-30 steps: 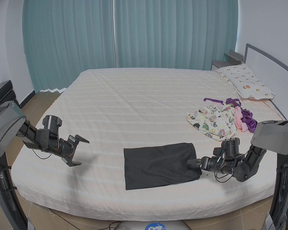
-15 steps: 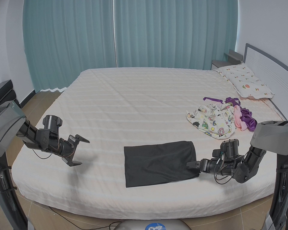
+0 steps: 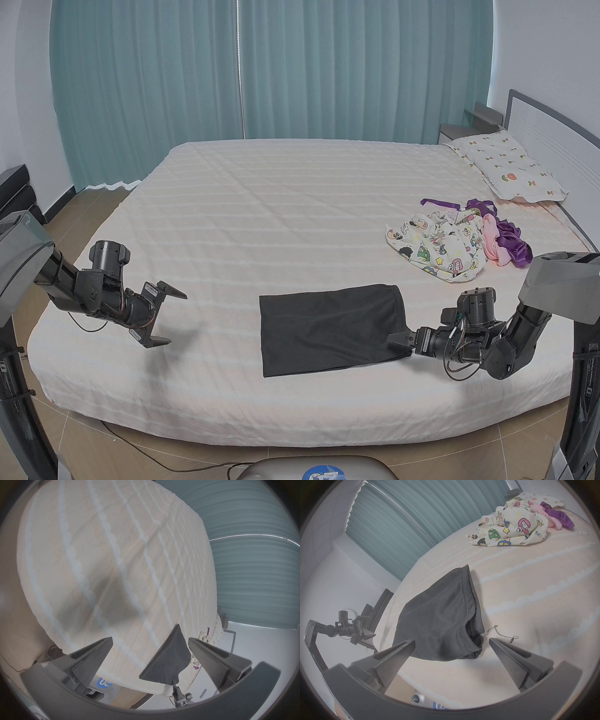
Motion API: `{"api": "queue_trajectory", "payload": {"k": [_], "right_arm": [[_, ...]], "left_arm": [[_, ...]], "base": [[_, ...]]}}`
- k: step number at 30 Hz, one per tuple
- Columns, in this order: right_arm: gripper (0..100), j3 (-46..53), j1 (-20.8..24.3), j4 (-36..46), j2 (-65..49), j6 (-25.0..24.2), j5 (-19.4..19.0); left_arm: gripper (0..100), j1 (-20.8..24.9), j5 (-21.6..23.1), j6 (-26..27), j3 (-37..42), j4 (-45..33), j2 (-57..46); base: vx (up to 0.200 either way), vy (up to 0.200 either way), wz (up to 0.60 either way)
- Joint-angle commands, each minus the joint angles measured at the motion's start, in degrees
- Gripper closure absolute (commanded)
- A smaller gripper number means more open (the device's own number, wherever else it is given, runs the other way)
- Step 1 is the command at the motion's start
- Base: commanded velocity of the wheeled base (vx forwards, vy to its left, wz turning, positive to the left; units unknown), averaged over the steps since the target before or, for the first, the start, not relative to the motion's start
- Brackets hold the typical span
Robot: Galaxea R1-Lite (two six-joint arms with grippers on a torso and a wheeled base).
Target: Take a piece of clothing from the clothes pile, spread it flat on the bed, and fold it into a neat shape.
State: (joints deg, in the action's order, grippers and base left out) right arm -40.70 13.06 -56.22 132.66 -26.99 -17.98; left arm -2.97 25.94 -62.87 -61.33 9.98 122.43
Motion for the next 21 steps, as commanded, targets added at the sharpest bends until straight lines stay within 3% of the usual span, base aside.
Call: {"api": "queue_trajectory", "payload": {"k": [1, 2, 3, 5, 21], "right_arm": [[0, -2.19, -0.05, 0.06, 2.61, -0.08, 0.23], [0, -2.8, -0.05, 0.06, 3.05, -0.17, 0.4], [100, -3.07, -0.05, 0.15, 3.05, -0.17, 0.84], [100, -2.98, -0.22, 1.03, 2.52, -0.08, 2.69], [100, -0.52, -0.31, 6.3, -1.88, 0.27, 2.69]], "left_arm": [[0, -0.01, -0.01, 0.03, -0.02, 0.04, 0.18], [0, -0.01, -0.01, -0.06, -0.02, 0.04, 0.18], [0, -0.01, -0.01, -0.06, -0.02, 0.04, 0.18], [0, -0.01, -0.01, -0.06, -0.02, 0.04, 0.09], [0, -0.01, -0.01, -0.06, -0.02, 0.04, 0.18]], "base": [[0.0, 0.0, 0.0], [0.0, 0.0, 0.0], [0.0, 0.0, 0.0], [0.0, 0.0, 0.0], [0.0, 0.0, 0.0]]}}
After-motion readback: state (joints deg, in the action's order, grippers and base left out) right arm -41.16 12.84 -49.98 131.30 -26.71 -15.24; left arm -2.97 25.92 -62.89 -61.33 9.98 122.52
